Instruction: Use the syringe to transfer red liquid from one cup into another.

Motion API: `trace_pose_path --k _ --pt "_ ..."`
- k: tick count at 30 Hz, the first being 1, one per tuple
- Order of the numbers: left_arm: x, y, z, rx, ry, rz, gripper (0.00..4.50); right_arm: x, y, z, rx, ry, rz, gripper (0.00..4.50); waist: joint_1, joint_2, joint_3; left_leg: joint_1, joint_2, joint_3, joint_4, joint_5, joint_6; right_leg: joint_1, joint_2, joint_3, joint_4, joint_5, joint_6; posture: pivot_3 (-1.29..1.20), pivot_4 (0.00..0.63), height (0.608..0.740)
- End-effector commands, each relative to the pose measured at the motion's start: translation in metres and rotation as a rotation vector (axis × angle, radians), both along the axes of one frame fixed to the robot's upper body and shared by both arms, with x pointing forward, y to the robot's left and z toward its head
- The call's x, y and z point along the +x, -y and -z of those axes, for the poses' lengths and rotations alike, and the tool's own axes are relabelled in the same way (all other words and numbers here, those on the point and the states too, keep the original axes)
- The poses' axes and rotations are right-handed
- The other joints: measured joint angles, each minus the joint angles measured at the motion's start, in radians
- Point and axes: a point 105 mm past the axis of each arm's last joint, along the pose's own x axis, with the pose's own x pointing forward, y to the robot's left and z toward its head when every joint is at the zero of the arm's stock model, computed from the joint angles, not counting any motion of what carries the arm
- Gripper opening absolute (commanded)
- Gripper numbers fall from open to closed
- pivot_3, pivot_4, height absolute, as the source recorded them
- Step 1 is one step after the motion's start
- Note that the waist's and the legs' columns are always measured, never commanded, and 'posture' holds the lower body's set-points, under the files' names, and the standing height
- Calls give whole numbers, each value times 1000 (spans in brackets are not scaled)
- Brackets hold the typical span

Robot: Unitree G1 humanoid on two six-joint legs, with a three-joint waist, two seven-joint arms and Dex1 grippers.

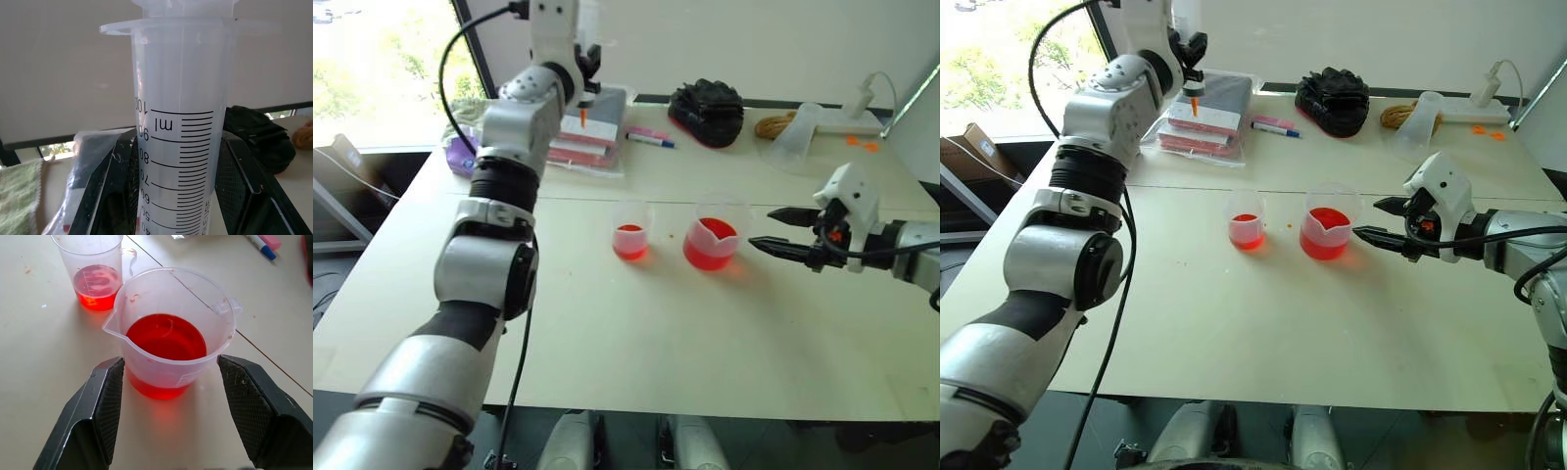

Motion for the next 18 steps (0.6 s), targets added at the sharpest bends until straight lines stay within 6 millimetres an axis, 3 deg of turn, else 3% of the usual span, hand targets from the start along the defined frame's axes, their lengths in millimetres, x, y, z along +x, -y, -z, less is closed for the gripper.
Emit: trace_pose_path --k 1,5,8,12,15,18 --pt "-29 39 -53 -112 211 212 1551 -9 -1 -20 13 98 24 3144 0 0 0 0 0 0 0 -1 2 0 0 0 0 0 0 0 150 740" --pt "-64 75 -65 -190 356 477 1551 -13 0 -22 29 129 68 3144 -1 0 0 -1 0 0 1 -4 8 0 0 0 -1 0 0 0 150 740" --pt "-77 100 -61 -272 318 629 1551 -14 0 -26 41 154 82 3144 -2 1 -1 0 0 0 1 -5 9 0 0 1 -1 0 0 0 150 740" --pt "-97 110 -45 -249 286 832 1551 -16 2 -36 68 219 143 3144 -9 2 -1 1 1 0 1 -5 9 0 2 1 0 0 0 0 150 740" --pt "-102 115 -11 -188 192 924 1551 -12 7 -41 84 255 195 3144 -22 2 -1 1 1 0 1 -5 9 0 2 1 0 0 0 0 150 740" --pt "-105 117 8 -174 193 938 1551 -13 8 -43 97 266 213 3144 -24 2 -1 1 1 0 1 -5 10 0 2 1 1 0 0 0 150 740"
